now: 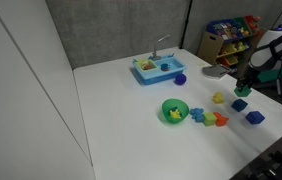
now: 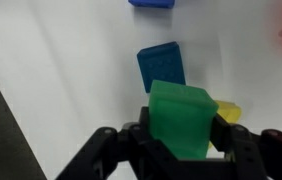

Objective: Pick up the green block and stack it on the navy blue block, pick up the neon blue block and stack it on the green block, Pick up the orange toy and stack it on the neon blue block, pick up the light green block and stack it on the neon blue block top

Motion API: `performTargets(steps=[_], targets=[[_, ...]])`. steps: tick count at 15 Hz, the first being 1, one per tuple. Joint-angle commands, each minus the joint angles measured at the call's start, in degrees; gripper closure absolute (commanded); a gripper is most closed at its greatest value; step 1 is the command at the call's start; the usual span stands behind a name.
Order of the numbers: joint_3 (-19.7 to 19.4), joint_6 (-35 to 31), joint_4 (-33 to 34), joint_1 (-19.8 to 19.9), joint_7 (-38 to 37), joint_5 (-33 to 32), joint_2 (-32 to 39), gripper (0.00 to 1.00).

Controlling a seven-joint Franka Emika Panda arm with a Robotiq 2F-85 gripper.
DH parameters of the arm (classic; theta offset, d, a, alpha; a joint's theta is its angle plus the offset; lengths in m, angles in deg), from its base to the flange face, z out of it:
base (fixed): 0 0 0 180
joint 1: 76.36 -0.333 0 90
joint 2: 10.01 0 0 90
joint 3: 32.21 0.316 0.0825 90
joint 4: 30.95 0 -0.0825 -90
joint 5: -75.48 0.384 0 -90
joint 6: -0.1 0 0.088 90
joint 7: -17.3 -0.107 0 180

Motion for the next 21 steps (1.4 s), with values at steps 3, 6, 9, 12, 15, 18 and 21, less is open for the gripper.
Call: performTargets(steps=[3, 6, 9, 12, 15, 18, 21], targets=[[0.1, 1.8, 2.1, 1.5, 1.8, 0.1, 3.1, 0.69], [-0.5, 1.9, 2.5, 1.2, 1.4, -0.4, 4.6, 0.69], [-0.6, 2.1, 2.9, 1.2, 1.5, -0.5, 5.5, 0.58], [-0.5, 1.9, 2.6, 1.0, 1.7, -0.6, 5.3, 0.19], [-0.9, 1.6, 0.4, -0.1, 1.4, -1.2, 3.0, 0.00], [-1.6, 0.9, -2.5, -1.5, 0.5, -1.9, 0.2, 0.00], [-1.4, 0.2, -6.0, -1.4, 0.7, -1.1, -2.5, 0.00]])
